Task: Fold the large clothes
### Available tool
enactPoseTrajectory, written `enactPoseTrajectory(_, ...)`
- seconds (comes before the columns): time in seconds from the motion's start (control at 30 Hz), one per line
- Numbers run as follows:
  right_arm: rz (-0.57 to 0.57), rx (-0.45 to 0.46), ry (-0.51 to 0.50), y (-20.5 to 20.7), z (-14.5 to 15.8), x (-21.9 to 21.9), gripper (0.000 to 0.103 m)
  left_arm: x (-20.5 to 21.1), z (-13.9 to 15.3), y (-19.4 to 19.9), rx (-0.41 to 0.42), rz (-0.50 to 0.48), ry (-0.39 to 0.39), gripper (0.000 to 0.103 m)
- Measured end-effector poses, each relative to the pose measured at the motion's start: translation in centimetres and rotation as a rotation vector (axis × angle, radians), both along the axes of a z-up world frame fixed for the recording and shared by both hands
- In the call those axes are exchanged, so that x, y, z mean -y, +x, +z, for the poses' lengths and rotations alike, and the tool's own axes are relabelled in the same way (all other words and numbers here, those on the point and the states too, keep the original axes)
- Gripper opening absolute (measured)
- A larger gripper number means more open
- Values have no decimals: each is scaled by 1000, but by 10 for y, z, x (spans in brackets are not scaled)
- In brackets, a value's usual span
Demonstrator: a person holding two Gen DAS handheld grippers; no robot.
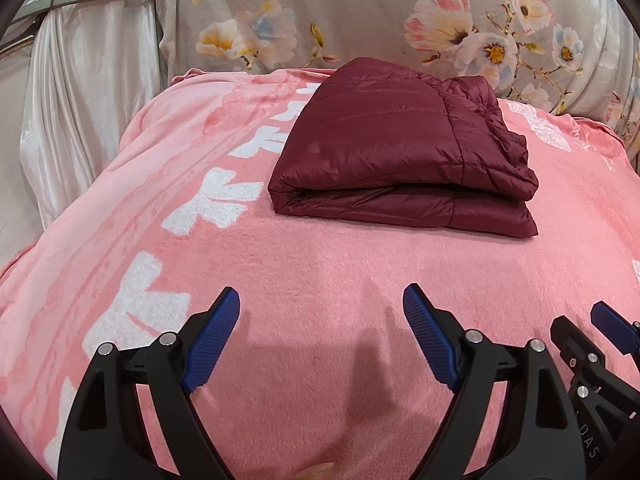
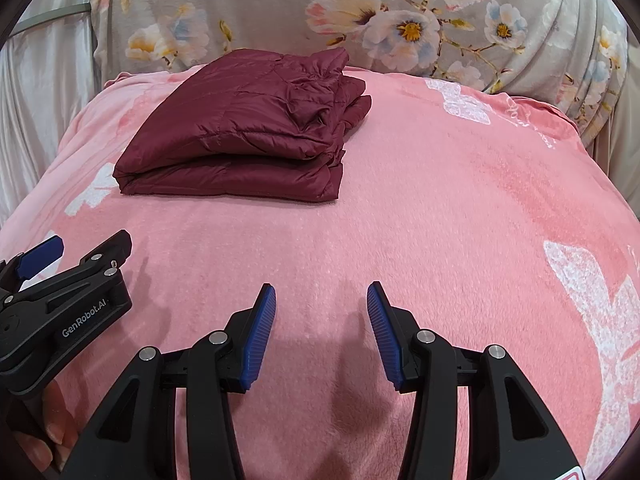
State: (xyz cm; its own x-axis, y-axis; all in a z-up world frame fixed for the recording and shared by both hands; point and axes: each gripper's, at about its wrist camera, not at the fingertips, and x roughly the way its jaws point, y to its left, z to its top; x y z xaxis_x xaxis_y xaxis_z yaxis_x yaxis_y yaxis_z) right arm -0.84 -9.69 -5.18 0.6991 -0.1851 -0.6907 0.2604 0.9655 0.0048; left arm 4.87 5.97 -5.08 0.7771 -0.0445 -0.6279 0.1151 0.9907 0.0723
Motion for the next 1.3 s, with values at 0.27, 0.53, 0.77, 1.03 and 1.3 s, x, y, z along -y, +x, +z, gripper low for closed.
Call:
enactPoseTrajectory(0.27, -1, 1, -1, 0, 0, -1, 47, 0, 0, 0, -3, -1, 4, 81)
enactPoseTrajectory(0.53, 1, -1, -3, 1, 1, 0, 47, 0, 0, 0, -3, -1, 5, 81)
enactPoseTrajectory(0.77, 1, -1, -3, 0, 0, -1, 47, 1, -1, 0, -5, -2, 6, 81)
enactPoseTrajectory(1.03, 2, 0, -8, 0, 1, -1, 47, 1, -2, 1, -7, -3, 9, 81)
enactPoseTrajectory(1.3, 4, 0, -12, 0, 1, -1, 47, 1, -2, 1, -8, -4, 7, 81)
